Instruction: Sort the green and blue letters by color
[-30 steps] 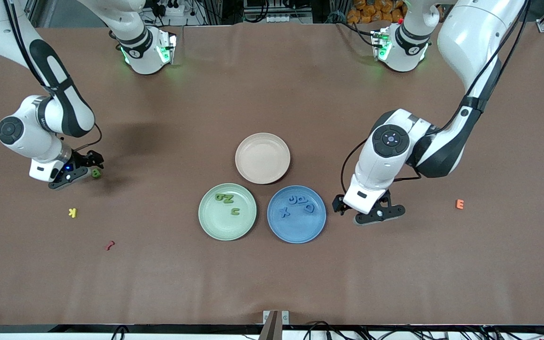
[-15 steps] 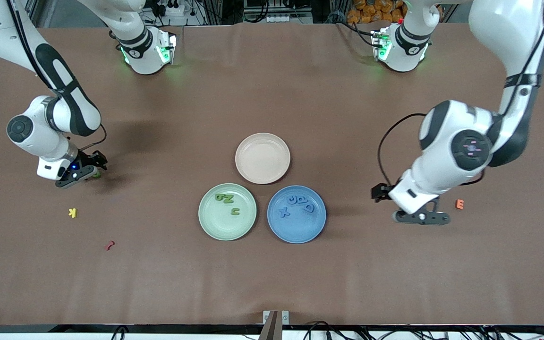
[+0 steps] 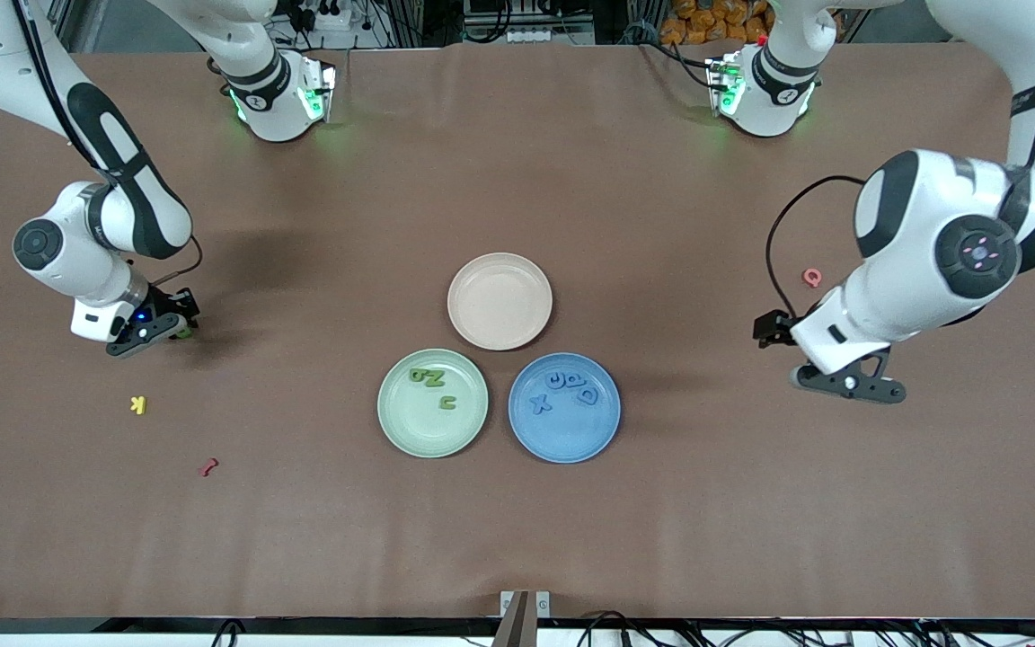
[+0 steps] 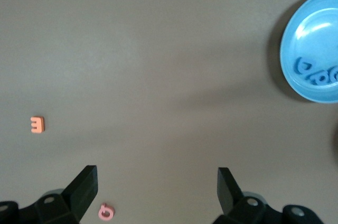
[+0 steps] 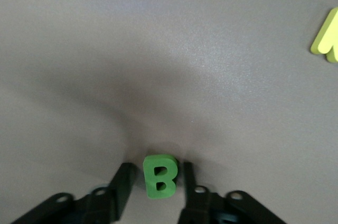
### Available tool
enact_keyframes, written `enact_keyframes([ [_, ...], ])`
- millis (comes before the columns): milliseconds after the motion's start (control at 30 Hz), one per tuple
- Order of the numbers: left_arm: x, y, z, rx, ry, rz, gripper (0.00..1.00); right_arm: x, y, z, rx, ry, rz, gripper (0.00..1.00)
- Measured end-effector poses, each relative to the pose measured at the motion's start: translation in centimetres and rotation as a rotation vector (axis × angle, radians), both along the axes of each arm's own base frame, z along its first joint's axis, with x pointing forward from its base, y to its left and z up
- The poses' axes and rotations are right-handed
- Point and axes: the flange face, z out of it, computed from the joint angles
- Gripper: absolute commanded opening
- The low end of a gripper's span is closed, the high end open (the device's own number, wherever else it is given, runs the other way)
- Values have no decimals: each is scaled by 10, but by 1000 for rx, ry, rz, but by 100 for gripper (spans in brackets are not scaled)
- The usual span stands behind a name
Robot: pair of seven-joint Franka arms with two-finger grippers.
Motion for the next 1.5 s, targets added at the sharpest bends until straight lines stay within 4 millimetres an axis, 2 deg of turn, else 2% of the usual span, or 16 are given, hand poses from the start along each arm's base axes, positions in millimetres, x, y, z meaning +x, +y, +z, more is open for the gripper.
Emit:
enact_keyframes([
  [200, -19, 29, 36, -41, 28, 14, 100, 0, 2, 1, 1, 1, 6, 0],
  [600, -52, 44, 120, -51, -44, 21, 100, 1, 2, 2, 1, -2, 0, 0],
  [834, -70, 58, 158, -56, -90, 39, 100, 5, 8, 4, 8, -9, -24, 0],
  [1101, -81, 80, 188, 1, -106, 56, 100, 18, 34, 14, 32, 0, -74, 0],
  [1334, -83, 77, 201, 55, -136, 35, 100, 38, 69, 34, 52, 27, -138, 0],
  [1501, -83, 77, 213, 53, -159, 36, 100, 54, 103, 55, 65, 49, -189, 0],
])
